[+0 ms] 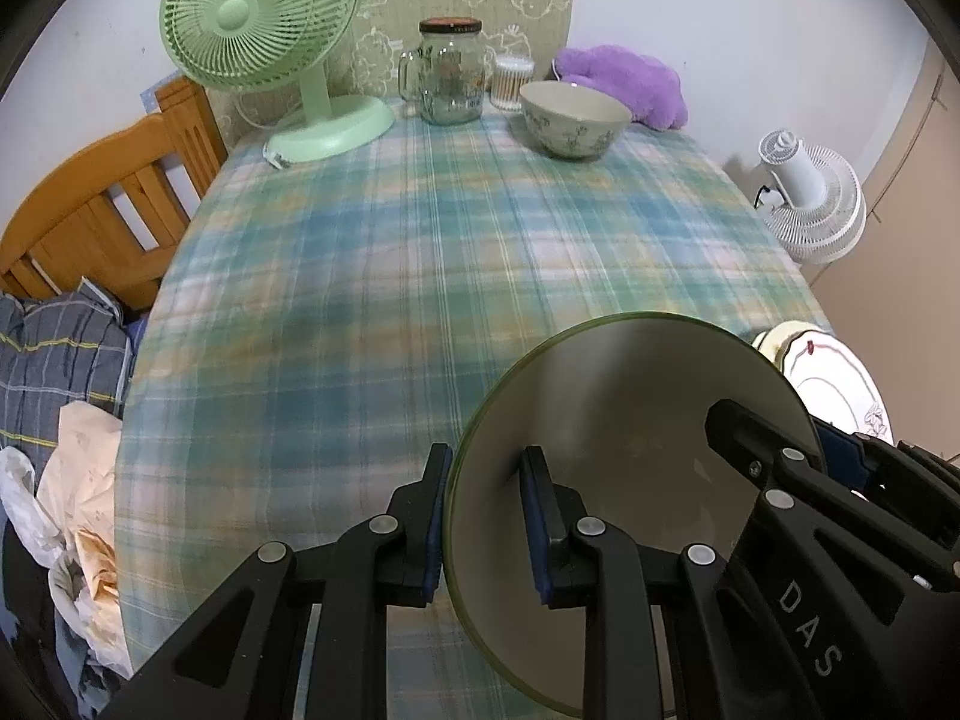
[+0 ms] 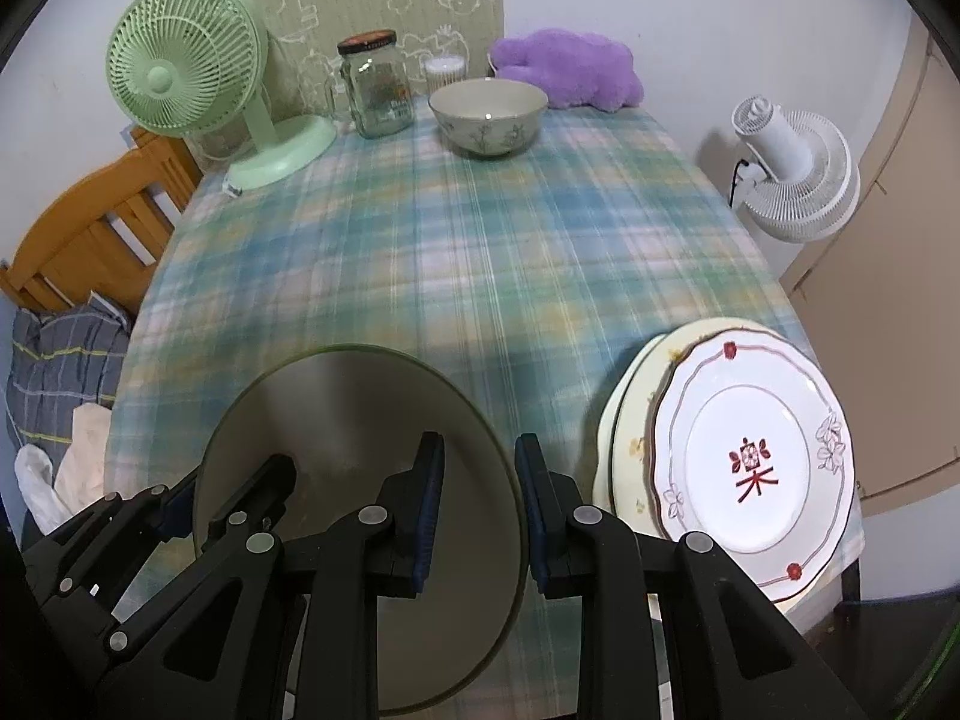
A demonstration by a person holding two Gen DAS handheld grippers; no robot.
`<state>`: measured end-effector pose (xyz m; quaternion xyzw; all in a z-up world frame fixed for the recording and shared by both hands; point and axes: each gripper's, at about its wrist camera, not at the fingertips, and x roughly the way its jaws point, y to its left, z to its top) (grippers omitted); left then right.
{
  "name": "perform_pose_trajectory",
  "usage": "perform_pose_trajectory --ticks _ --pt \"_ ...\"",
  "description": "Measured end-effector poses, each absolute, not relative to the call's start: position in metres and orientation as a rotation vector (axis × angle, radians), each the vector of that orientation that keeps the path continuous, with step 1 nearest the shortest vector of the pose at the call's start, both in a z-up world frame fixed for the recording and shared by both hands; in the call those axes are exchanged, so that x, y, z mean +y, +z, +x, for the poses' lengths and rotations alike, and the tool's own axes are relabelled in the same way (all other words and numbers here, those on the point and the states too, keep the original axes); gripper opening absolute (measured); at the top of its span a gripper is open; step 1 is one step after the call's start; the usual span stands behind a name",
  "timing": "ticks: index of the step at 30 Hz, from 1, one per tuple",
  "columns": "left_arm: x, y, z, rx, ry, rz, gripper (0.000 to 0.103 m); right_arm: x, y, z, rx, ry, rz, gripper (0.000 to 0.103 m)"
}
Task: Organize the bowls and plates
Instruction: 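Lift the grey-green plate and carry it toward the plate stack, then lower the grey-green plate beside the plate stack and open both grippers, then move both grippers toward the white bowl beside the glass jar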
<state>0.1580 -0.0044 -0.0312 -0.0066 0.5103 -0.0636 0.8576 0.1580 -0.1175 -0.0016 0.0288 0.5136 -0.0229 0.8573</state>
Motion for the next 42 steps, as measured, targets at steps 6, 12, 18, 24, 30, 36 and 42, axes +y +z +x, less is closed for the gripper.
perform_pose_trajectory --ticks 6,12,18,24,30,36,42 --pt "-0.005 -0.043 0.161 1.102 -0.126 -0.007 0.021 -0.117 -0.014 0.161 1.109 -0.048 0.055 0.027" --pt "-0.006 -0.052 0.163 1.13 -0.106 0.004 0.022 -0.113 -0.025 0.166 1.124 -0.042 0.024 0.025" --pt "-0.013 -0.058 0.163 1.133 -0.101 0.04 0.022 -0.116 -0.033 0.168 1.13 -0.05 0.012 0.025" --pt "-0.015 -0.06 0.16 1.112 -0.107 0.072 0.022 -0.119 -0.038 0.166 1.101 -0.041 0.019 0.024" --pt "-0.015 -0.052 0.157 1.122 -0.158 0.055 0.04 -0.12 -0.033 0.161 1.086 -0.018 0.038 0.027" --pt "-0.013 -0.03 0.149 1.079 -0.195 0.045 0.065 -0.117 -0.013 0.15 1.037 -0.006 0.051 0.049" --pt "-0.012 0.0 0.146 0.991 -0.218 0.035 0.08 -0.118 0.017 0.142 0.974 -0.002 0.06 0.07"
